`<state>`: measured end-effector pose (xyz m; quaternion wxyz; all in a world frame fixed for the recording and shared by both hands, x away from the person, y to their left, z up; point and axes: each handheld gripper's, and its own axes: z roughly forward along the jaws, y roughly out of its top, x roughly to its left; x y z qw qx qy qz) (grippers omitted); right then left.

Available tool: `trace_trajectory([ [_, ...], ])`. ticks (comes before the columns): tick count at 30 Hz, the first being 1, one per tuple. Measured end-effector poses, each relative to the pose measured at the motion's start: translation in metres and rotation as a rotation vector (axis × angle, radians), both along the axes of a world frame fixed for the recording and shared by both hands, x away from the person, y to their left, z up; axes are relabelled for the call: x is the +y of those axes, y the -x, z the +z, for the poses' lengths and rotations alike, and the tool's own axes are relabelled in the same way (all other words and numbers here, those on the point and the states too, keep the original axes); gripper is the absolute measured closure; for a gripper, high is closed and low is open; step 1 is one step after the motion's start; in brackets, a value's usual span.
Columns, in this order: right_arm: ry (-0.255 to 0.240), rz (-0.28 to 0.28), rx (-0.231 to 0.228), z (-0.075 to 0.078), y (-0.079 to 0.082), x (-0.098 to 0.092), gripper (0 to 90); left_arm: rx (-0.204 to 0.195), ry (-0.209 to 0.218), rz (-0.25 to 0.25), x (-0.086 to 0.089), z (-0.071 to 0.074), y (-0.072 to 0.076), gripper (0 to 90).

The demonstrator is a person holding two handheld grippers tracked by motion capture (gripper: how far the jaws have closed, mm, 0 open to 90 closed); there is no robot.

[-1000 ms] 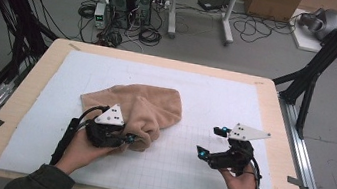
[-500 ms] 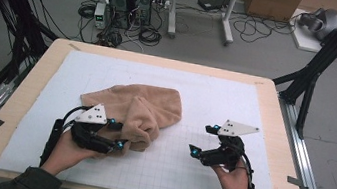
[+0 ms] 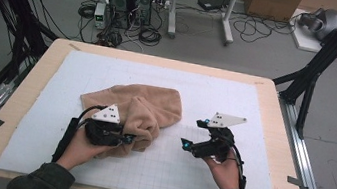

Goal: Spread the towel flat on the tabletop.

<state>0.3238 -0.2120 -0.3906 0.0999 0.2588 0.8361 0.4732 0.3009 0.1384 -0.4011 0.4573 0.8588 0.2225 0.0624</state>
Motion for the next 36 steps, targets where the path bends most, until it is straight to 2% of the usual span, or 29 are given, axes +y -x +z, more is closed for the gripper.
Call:
trace_trajectory([
  [3,0.02,0.021,0.003,-0.004,-0.007,0.012,15.9,-0.006,0.001,-0.016,0.002,0.001,0.003,81.7],
  [4,0.036,0.035,0.003,-0.007,-0.014,0.019,22.0,-0.005,0.006,-0.018,0.003,0.001,0.004,81.6],
  [5,0.036,0.035,0.003,-0.007,-0.014,0.019,22.0,-0.004,0.015,-0.018,0.005,0.002,0.005,81.6],
  [7,0.058,0.041,-0.021,-0.011,-0.022,0.028,26.2,-0.001,0.02,-0.025,0.008,0.002,0.006,81.6],
  [11,0.09,0.075,0.01,-0.021,-0.041,0.051,31.9,0.0,0.025,-0.033,0.011,0.002,0.008,81.6],
  [12,0.108,0.091,0.014,-0.025,-0.046,0.058,33.3,0.002,0.032,-0.031,0.013,0.002,0.008,81.6],
  [13,0.151,0.096,0.028,-0.034,-0.053,0.067,37.9,0.006,0.037,-0.032,0.013,0.002,0.008,81.6],
  [14,0.151,0.096,0.028,-0.034,-0.053,0.067,37.9,0.004,0.037,-0.034,0.014,0.002,0.007,81.6],
  [15,0.168,0.097,0.031,-0.037,-0.056,0.07,43.8,0.006,0.037,-0.036,0.015,0.002,0.007,81.5],
  [16,0.177,0.104,0.04,-0.04,-0.057,0.072,53.6,0.01,0.04,-0.035,0.015,0.002,0.007,81.5],
  [17,0.195,0.151,0.054,-0.044,-0.059,0.074,79.6,0.009,0.043,-0.035,0.015,0.002,0.008,81.5],
  [18,0.195,0.151,0.054,-0.044,-0.059,0.074,79.6,0.009,0.045,-0.035,0.015,0.002,0.008,81.5],
  [20,0.215,0.183,0.043,-0.041,-0.057,0.073,85.1,0.004,0.045,-0.039,0.016,0.004,0.01,81.4],
  [22,0.171,0.198,0.046,-0.033,-0.052,0.065,85.9,-0.002,0.048,-0.042,0.016,0.005,0.012,81.4],
  [25,0.133,0.205,0.035,-0.013,-0.035,0.043,86.1,-0.006,0.05,-0.046,0.016,0.007,0.014,81.3],
  [28,0.122,0.197,0.017,0.005,-0.012,0.015,86.0,-0.004,0.052,-0.059,0.011,0.006,0.017,81.3],
  [32,0.08,0.158,-0.013,0.027,0.018,-0.027,86.0,-0.005,0.057,-0.086,-0.001,0.007,0.019,81.2],
  [36,0.082,0.126,-0.04,0.044,0.048,-0.061,86.0,-0.01,0.055,-0.13,-0.017,0.008,0.023,81.2],
])
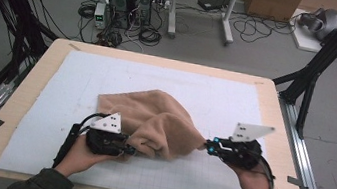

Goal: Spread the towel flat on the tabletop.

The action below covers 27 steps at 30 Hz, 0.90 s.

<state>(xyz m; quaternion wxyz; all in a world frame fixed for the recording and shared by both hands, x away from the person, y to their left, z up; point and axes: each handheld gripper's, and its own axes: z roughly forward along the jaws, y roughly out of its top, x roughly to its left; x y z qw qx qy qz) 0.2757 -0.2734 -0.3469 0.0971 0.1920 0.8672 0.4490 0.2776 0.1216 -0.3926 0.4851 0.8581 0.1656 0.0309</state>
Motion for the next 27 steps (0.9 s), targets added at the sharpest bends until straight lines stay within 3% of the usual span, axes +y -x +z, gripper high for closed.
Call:
trace_trajectory([
  [3,0.011,-0.021,-0.016,0.008,0.02,-0.019,86.0,-0.01,-0.022,-0.024,-0.009,0.0,0.003,81.3],
  [5,0.03,-0.028,0.001,0.003,0.026,-0.025,85.9,-0.008,-0.04,-0.025,-0.012,-0.003,0.003,81.3],
  [8,0.062,-0.034,0.056,-0.022,0.021,-0.023,85.2,-0.001,-0.081,-0.022,-0.012,-0.01,0.003,81.1],
  [9,0.071,-0.041,0.097,-0.04,0.013,-0.02,83.8,0.0,-0.087,-0.022,-0.012,-0.011,0.004,79.2],
  [11,0.067,-0.043,0.111,-0.047,0.01,-0.019,81.2,-0.003,-0.088,-0.017,-0.009,-0.011,0.007,75.8],
  [13,0.041,-0.05,0.132,-0.053,0.006,-0.016,70.9,-0.013,-0.086,0.0,-0.003,-0.007,0.009,67.0],
  [17,-0.007,-0.058,0.102,-0.039,0.01,-0.015,54.7,-0.003,-0.063,0.017,0.013,0.006,0.012,53.6],
  [23,-0.037,-0.013,0.025,-0.009,0.021,0.001,47.3,-0.028,-0.015,0.04,0.033,0.026,0.014,45.7],
  [27,-0.001,0.009,0.042,-0.018,0.01,0.022,44.2,-0.046,-0.009,0.11,0.036,0.026,0.003,44.8],
])
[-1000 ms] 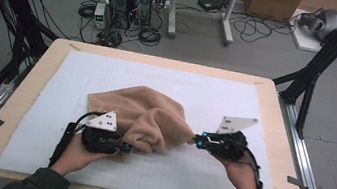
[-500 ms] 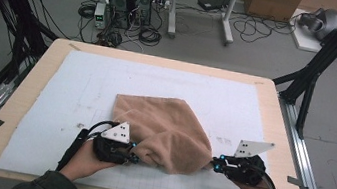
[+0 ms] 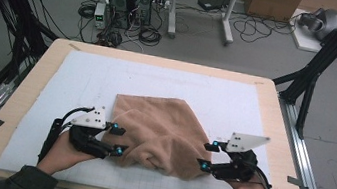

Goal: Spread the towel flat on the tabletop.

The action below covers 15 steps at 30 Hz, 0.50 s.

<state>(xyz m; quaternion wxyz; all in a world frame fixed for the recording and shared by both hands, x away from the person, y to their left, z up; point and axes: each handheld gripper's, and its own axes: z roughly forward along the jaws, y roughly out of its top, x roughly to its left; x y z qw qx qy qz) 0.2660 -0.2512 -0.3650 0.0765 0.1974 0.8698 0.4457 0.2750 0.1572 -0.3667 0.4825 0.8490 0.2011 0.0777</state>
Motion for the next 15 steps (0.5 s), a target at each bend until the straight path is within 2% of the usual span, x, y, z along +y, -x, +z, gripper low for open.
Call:
trace_trajectory([
  [2,0.012,0.005,0.019,-0.013,-0.01,0.009,44.0,0.0,-0.041,0.046,-0.005,-0.007,-0.009,45.3],
  [4,0.007,0.014,0.054,-0.026,-0.019,0.018,49.2,0.015,-0.087,0.076,-0.01,-0.017,-0.02,48.7],
  [5,0.009,0.026,0.064,-0.033,-0.023,0.023,55.3,0.019,-0.116,0.087,-0.012,-0.022,-0.024,52.2],
  [8,0.006,0.084,0.104,-0.048,-0.027,0.034,76.2,0.055,-0.175,0.074,-0.014,-0.035,-0.03,71.9],
  [11,0.036,0.142,0.129,-0.057,-0.025,0.044,81.6,0.072,-0.168,0.073,-0.006,-0.042,-0.027,86.0],
  [15,0.036,0.171,0.128,-0.056,-0.016,0.047,82.1,0.071,-0.166,0.085,0.006,-0.043,-0.014,89.3],
])
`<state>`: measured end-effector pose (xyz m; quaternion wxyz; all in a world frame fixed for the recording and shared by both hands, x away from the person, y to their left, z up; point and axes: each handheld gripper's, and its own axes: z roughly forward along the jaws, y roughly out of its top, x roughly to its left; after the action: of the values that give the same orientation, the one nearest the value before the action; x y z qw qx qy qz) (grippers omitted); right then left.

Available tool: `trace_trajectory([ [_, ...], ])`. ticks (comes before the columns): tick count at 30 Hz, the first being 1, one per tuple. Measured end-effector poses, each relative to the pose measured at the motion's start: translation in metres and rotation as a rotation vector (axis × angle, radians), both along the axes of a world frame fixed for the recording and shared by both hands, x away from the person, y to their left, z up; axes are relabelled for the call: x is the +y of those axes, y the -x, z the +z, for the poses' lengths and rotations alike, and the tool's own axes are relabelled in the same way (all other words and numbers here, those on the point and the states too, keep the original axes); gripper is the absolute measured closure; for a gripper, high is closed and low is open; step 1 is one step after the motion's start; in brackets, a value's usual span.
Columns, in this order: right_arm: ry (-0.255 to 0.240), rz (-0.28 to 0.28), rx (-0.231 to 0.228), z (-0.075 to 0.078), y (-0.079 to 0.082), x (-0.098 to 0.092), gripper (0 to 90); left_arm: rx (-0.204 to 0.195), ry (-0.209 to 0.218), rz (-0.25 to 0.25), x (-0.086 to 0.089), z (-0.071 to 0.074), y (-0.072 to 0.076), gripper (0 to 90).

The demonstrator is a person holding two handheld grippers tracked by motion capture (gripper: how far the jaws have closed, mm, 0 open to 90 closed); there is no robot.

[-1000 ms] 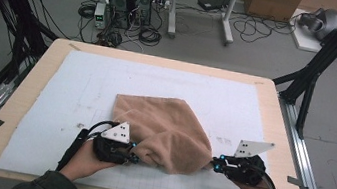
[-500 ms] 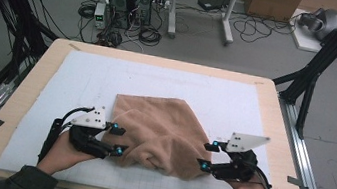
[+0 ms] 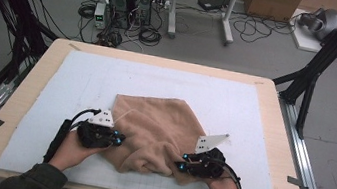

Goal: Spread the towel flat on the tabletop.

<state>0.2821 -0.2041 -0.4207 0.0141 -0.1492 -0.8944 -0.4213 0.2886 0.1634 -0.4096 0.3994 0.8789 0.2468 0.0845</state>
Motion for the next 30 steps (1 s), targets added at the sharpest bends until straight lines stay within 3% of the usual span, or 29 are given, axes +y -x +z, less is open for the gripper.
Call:
trace_trajectory([
  [8,-0.017,0.065,0.006,0.009,0.03,0.002,82.1,0.012,0.0,-0.016,0.016,-0.001,0.025,89.7],
  [10,-0.024,0.088,0.013,0.011,0.035,0.002,80.8,0.016,0.028,-0.021,0.019,0.001,0.027,89.6],
  [11,-0.02,0.101,0.008,0.014,0.037,0.001,76.6,-0.002,0.041,-0.011,0.02,0.004,0.028,89.2],
  [12,-0.049,0.07,0.001,0.021,0.037,-0.004,63.9,-0.004,0.071,0.0,0.021,0.007,0.026,80.5],
  [13,-0.068,0.055,-0.005,0.026,0.035,-0.008,60.4,-0.015,0.094,0.008,0.022,0.01,0.024,72.4],
  [14,-0.068,0.055,-0.005,0.026,0.035,-0.008,60.4,-0.034,0.104,0.022,0.021,0.014,0.021,72.4],
  [15,-0.086,0.042,-0.011,0.031,0.033,-0.012,58.1,-0.03,0.121,0.023,0.02,0.017,0.016,66.2],
  [18,-0.101,-0.019,-0.054,0.043,0.022,-0.024,54.3,-0.063,0.139,0.023,0.011,0.023,0.001,58.4],
  [20,-0.078,-0.075,-0.059,0.043,0.011,-0.029,52.2,-0.054,0.137,0.028,0.002,0.024,-0.011,51.6],
  [22,-0.054,-0.117,-0.054,0.039,0.0,-0.031,50.1,-0.042,0.094,0.03,-0.007,0.021,-0.022,46.2],
  [23,-0.037,-0.131,-0.047,0.034,-0.003,-0.031,48.2,-0.011,0.075,0.033,-0.011,0.016,-0.026,45.9],
  [24,-0.012,-0.129,-0.022,0.022,-0.008,-0.028,46.5,0.022,0.052,0.021,-0.014,0.011,-0.03,56.3],
  [25,-0.012,-0.129,-0.022,0.022,-0.008,-0.028,46.5,0.042,0.017,0.005,-0.015,0.006,-0.032,56.3],
  [26,-0.012,-0.121,-0.008,0.016,-0.009,-0.026,46.4,0.053,-0.008,0.002,-0.016,0.003,-0.032,65.3],
  [28,-0.014,-0.112,0.012,0.006,-0.008,-0.022,46.5,0.049,-0.028,-0.009,-0.016,0.0,-0.029,80.0],
  [30,-0.018,-0.1,0.027,-0.001,-0.006,-0.018,46.2,0.021,-0.032,-0.006,-0.013,0.002,-0.022,84.5],
])
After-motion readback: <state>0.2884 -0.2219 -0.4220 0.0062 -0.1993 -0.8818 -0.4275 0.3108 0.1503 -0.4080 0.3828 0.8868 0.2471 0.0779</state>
